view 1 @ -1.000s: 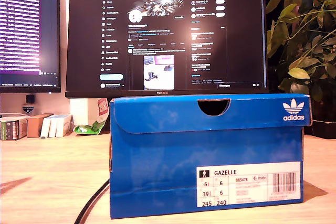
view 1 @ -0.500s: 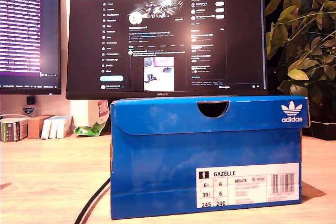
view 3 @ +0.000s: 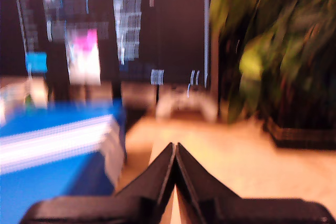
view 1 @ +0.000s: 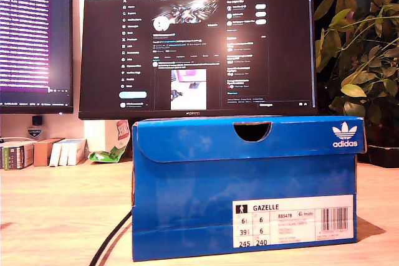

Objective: Close the blue shoebox by pushing the lid with your left arm and holding the box in place with your right arm

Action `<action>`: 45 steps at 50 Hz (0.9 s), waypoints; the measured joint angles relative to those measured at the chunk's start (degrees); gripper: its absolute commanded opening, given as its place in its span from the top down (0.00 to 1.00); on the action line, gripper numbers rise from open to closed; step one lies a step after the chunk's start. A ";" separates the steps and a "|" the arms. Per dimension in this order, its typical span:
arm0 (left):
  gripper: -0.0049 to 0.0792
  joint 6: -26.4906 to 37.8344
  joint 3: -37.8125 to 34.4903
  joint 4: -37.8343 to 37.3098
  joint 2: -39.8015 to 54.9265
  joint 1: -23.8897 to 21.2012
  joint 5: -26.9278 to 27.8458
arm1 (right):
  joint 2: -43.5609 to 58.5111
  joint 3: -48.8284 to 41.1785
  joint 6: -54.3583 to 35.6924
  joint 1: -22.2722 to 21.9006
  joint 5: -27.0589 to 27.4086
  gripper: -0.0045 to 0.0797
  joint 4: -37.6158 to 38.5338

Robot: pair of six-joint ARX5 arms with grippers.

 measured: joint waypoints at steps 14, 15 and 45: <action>0.96 -0.63 -4.35 -7.96 0.02 -0.37 0.20 | 0.00 0.00 1.49 0.31 -0.57 0.96 -11.10; 0.96 -0.63 -4.35 -8.26 0.02 -0.37 0.28 | 0.00 0.00 1.49 0.31 -0.55 0.96 -11.76; 0.96 -1.64 -4.35 -11.21 0.02 0.28 0.90 | 0.00 0.00 1.49 -0.72 -0.70 0.96 -11.96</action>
